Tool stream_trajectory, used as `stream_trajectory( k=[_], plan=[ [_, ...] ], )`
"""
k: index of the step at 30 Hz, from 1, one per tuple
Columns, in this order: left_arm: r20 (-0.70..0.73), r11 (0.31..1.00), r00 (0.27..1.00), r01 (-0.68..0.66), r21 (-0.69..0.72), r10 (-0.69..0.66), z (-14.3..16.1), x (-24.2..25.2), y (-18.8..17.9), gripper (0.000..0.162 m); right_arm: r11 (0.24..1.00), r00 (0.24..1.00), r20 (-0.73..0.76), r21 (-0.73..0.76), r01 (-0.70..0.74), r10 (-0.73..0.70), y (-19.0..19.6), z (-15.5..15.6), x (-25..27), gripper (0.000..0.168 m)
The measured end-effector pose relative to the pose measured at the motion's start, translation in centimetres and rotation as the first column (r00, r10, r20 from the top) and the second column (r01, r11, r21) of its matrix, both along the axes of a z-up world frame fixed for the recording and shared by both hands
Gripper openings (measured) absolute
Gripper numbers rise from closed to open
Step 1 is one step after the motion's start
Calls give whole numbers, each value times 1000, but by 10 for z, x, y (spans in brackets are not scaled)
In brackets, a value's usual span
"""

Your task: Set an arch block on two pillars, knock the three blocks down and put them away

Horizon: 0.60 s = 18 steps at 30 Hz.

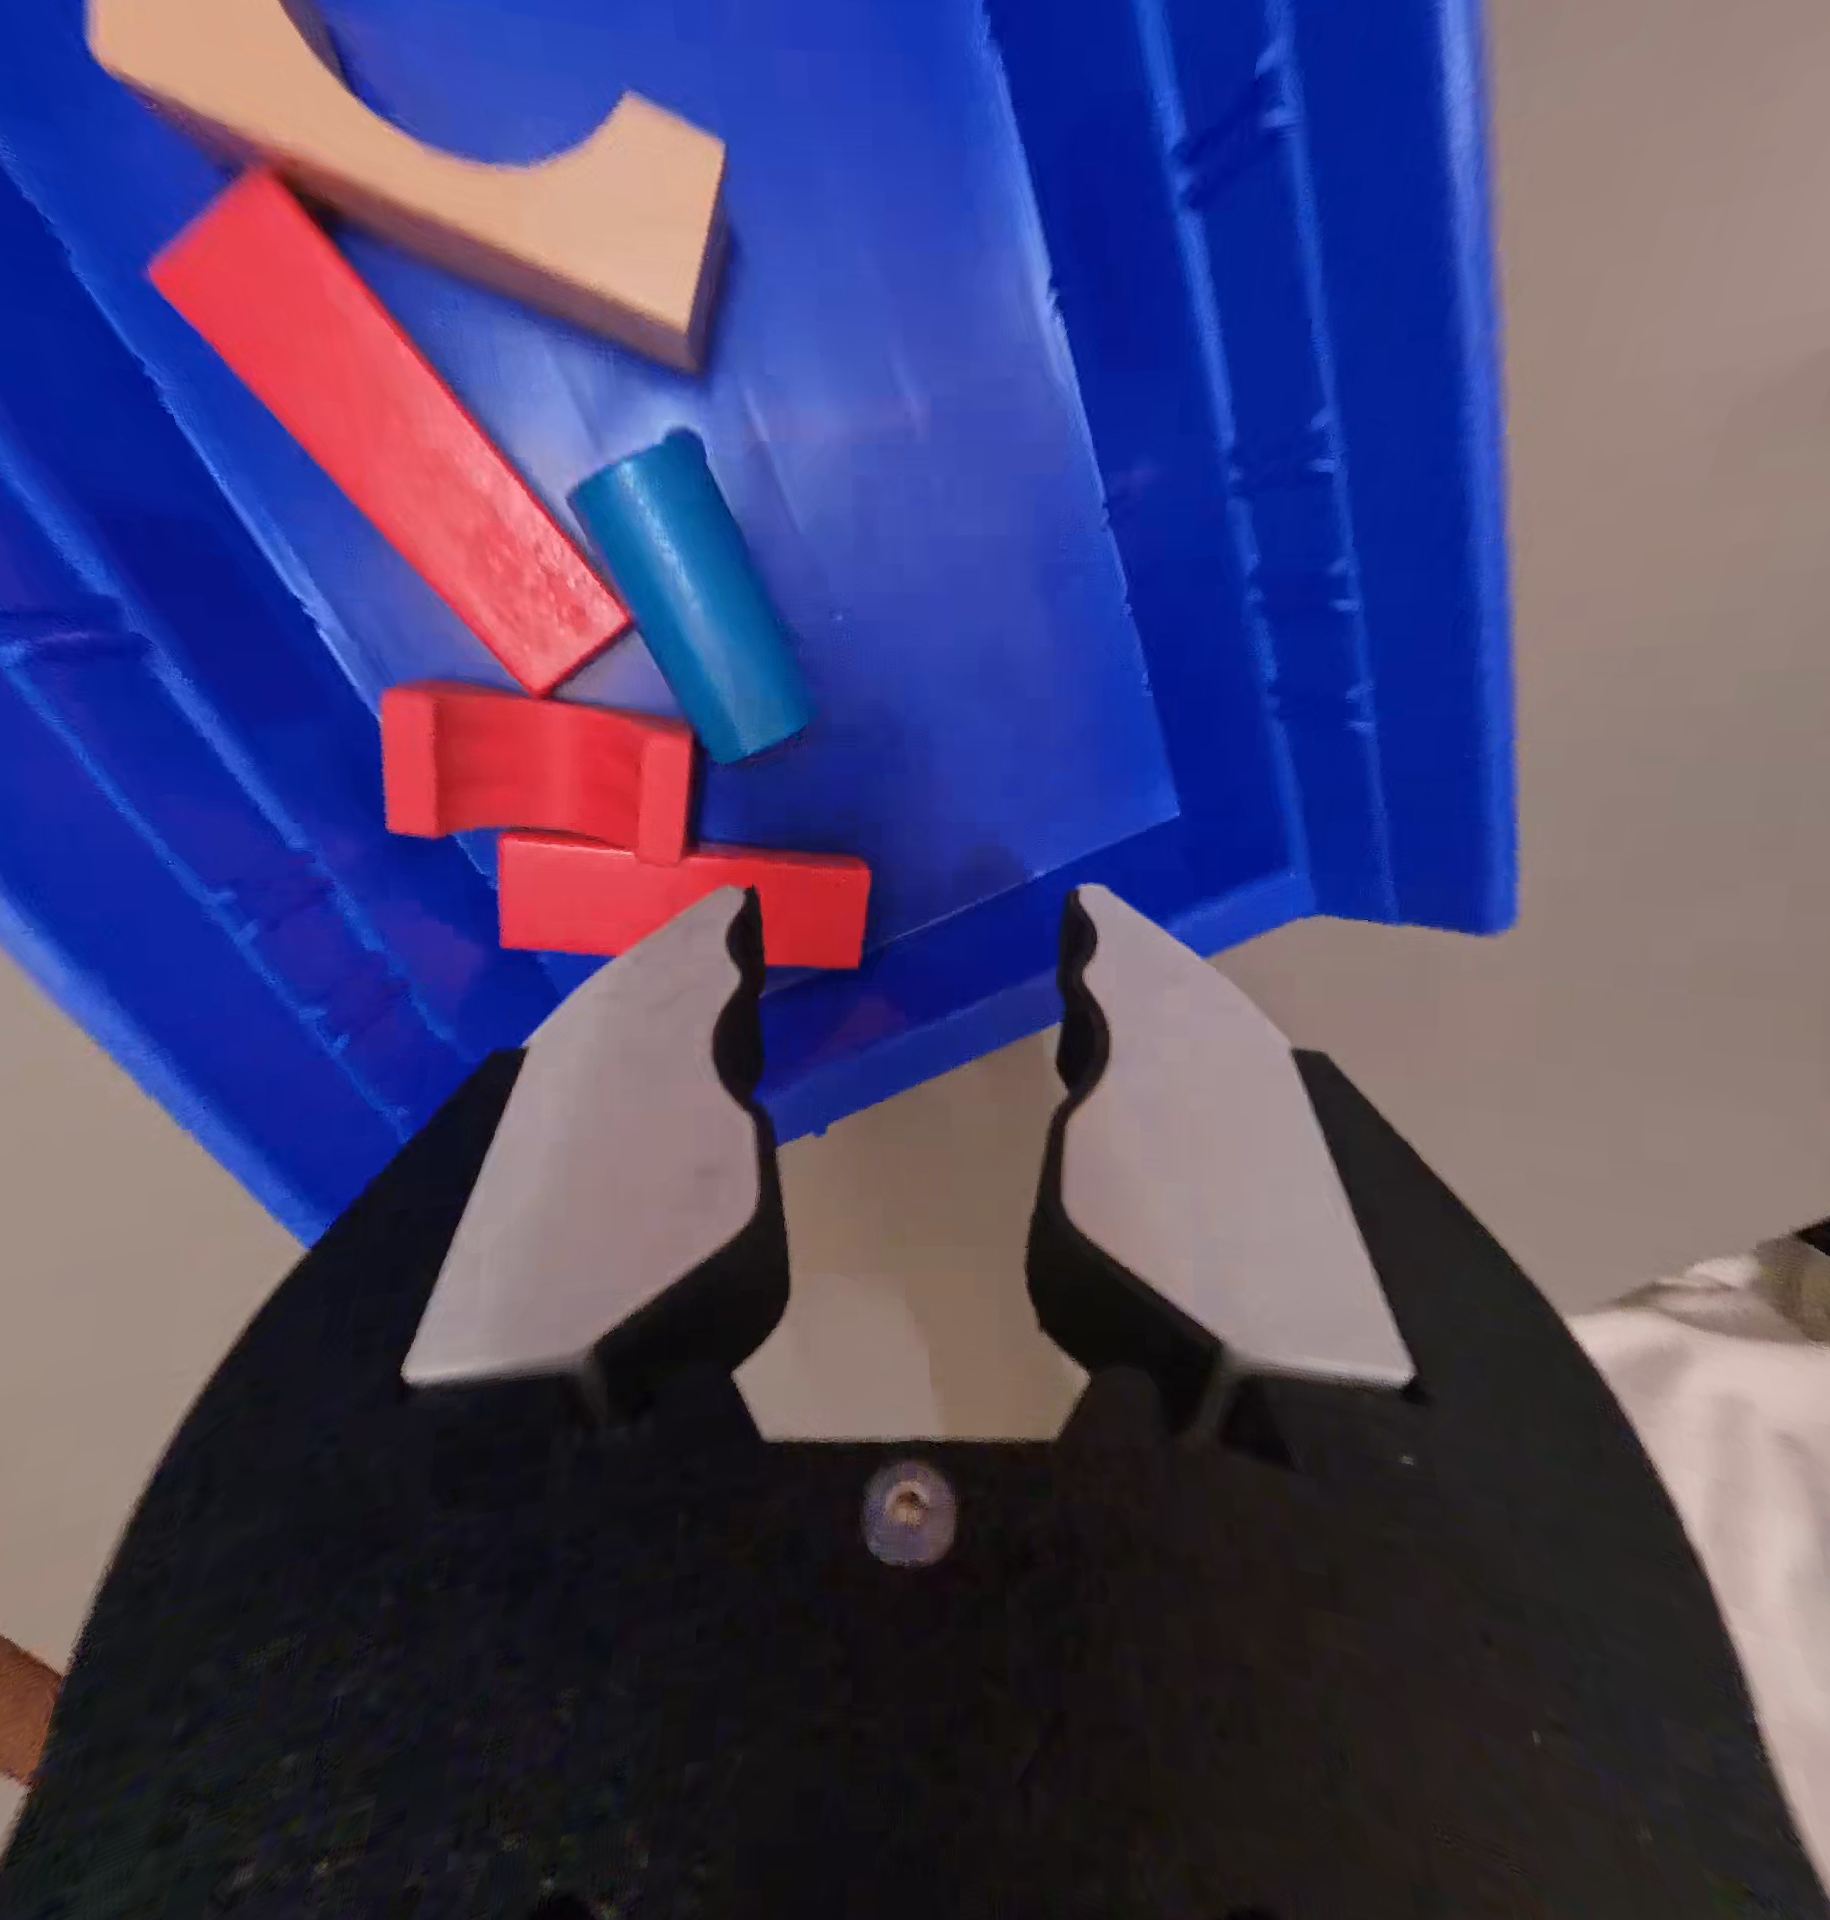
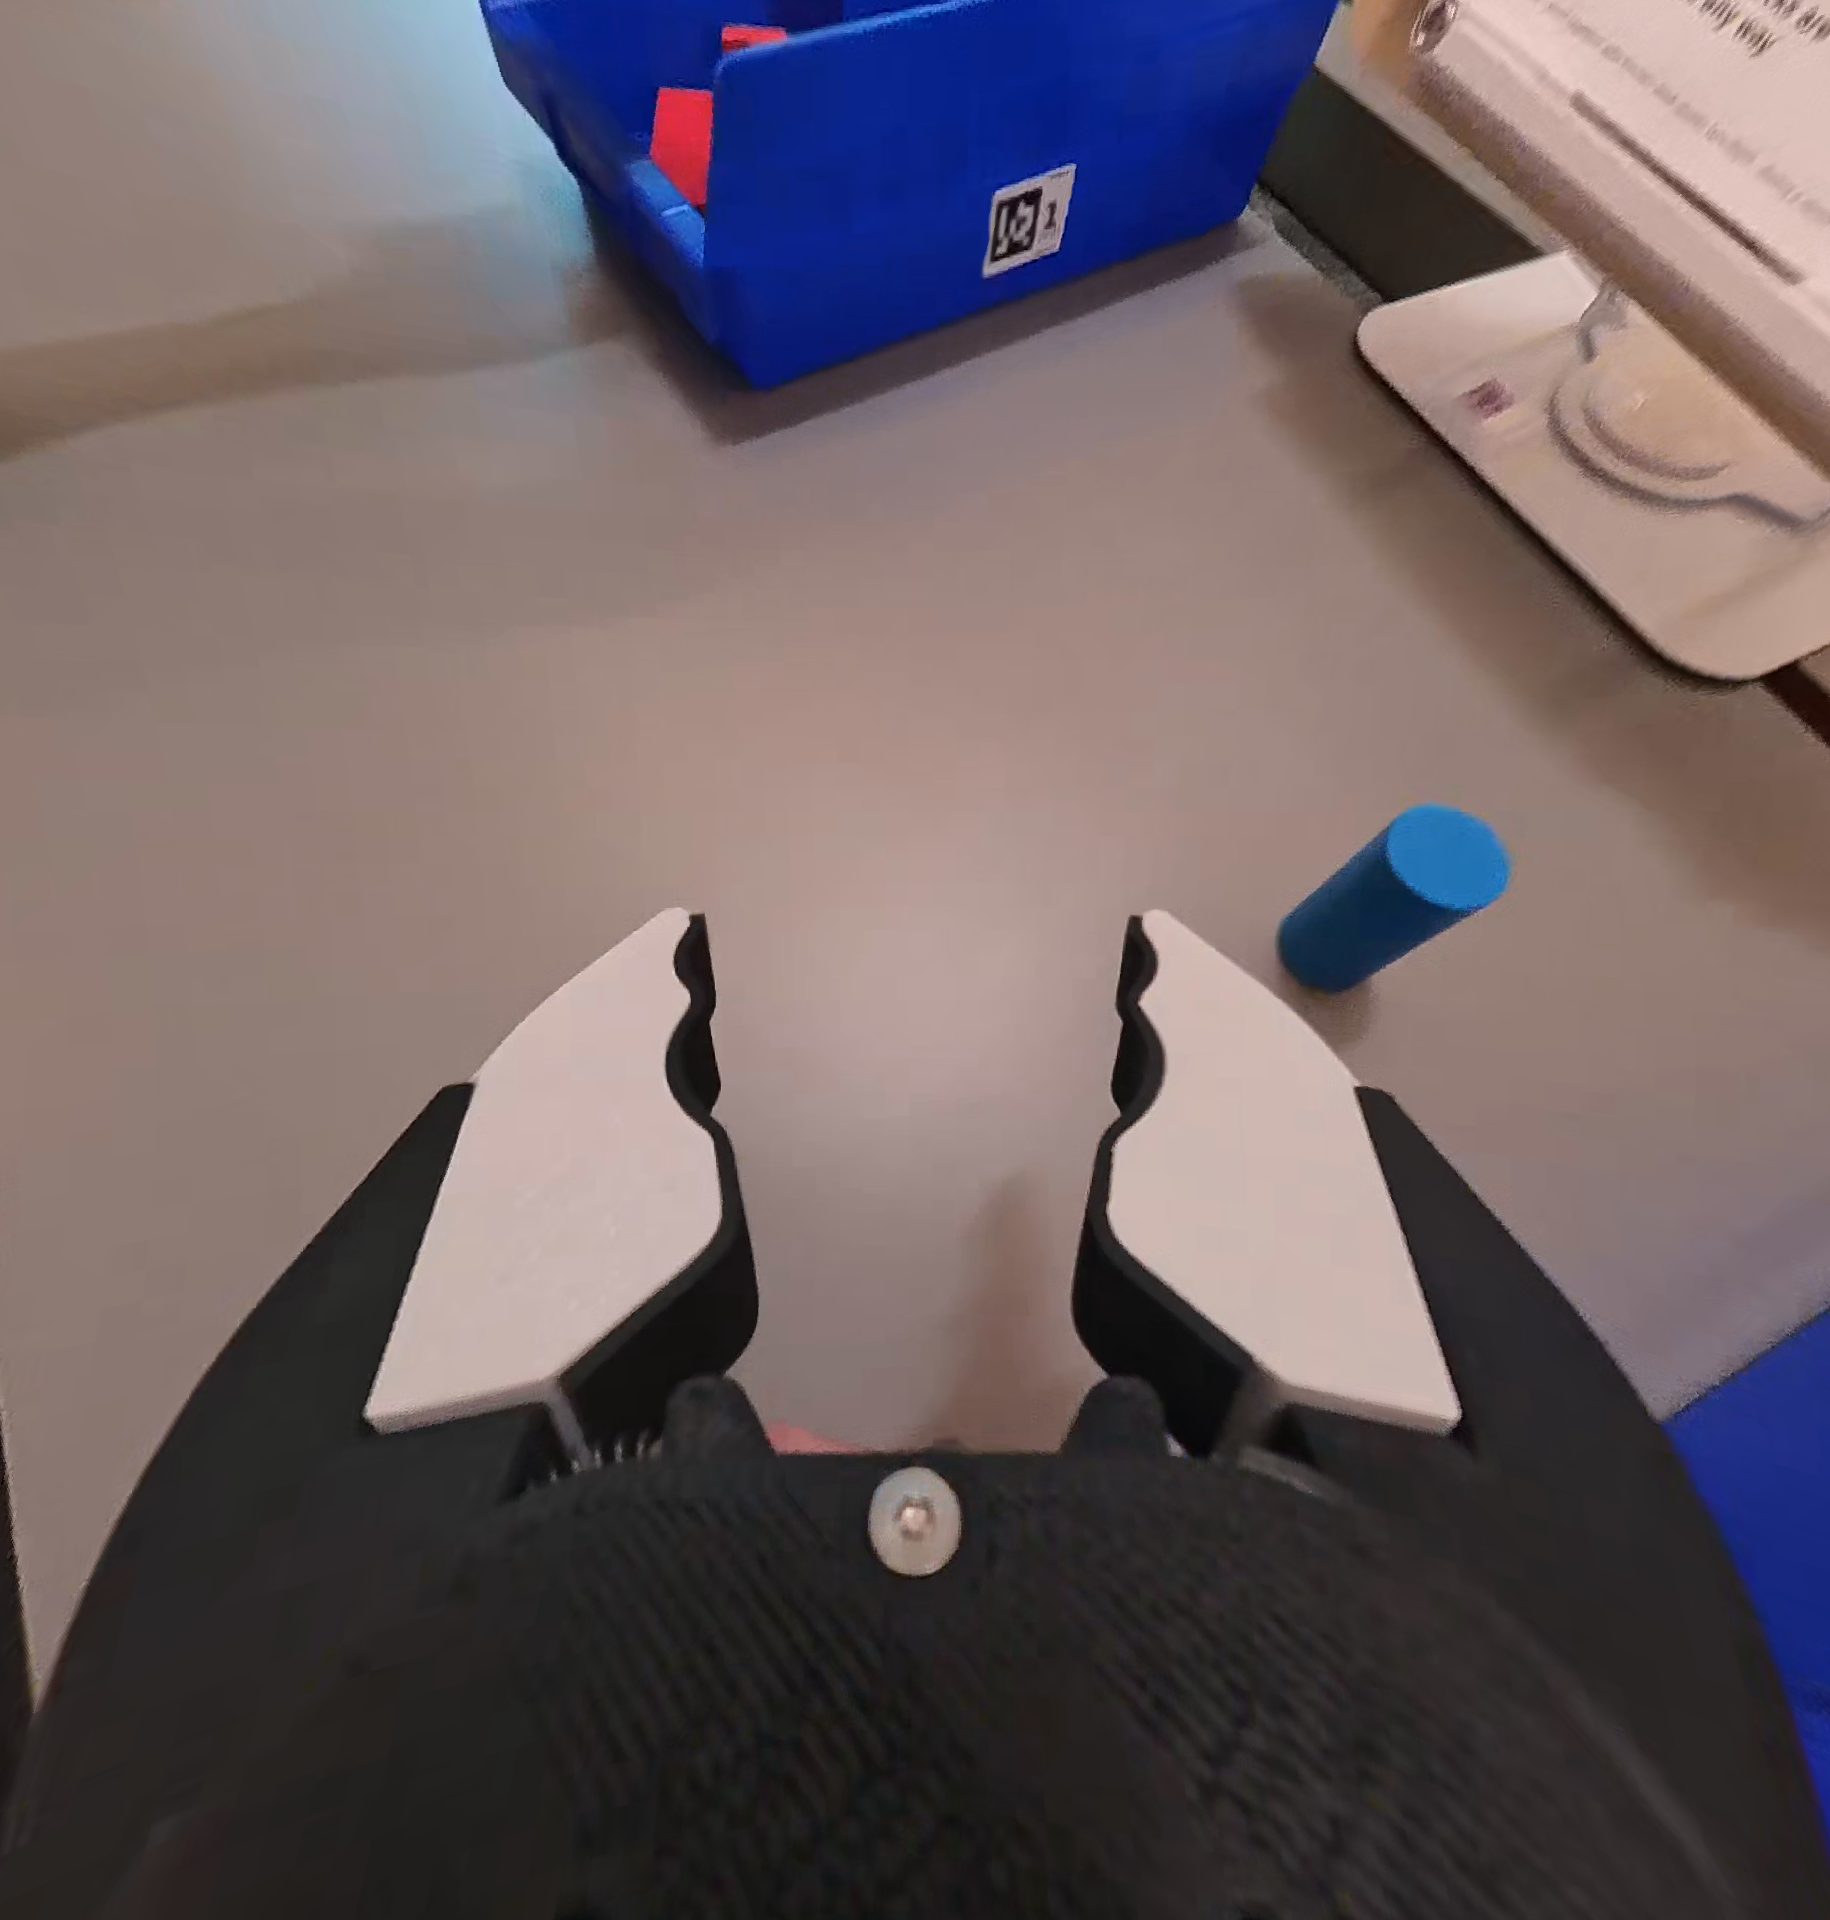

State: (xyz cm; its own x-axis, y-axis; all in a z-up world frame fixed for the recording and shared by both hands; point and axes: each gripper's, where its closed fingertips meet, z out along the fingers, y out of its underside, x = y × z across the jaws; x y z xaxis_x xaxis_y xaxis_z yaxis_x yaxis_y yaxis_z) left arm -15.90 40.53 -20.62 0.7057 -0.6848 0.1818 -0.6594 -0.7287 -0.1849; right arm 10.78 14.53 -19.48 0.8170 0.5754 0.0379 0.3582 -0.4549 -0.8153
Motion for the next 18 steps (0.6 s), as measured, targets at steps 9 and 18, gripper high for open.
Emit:
stream_trajectory(
  k=[9, 18],
  plan=[
    [-203, 983, 979, -56, -173, 20, -42, 8, 22, 51, 999, 999, -7, -25, 33, -34, -29, -23, -6, 76],
    [-257, 976, 963, -132, -173, 84, -57, 15, 51, 52, 999, 999, -38, -36, 29, -31, -41, -30, -7, 76]
  ],
)
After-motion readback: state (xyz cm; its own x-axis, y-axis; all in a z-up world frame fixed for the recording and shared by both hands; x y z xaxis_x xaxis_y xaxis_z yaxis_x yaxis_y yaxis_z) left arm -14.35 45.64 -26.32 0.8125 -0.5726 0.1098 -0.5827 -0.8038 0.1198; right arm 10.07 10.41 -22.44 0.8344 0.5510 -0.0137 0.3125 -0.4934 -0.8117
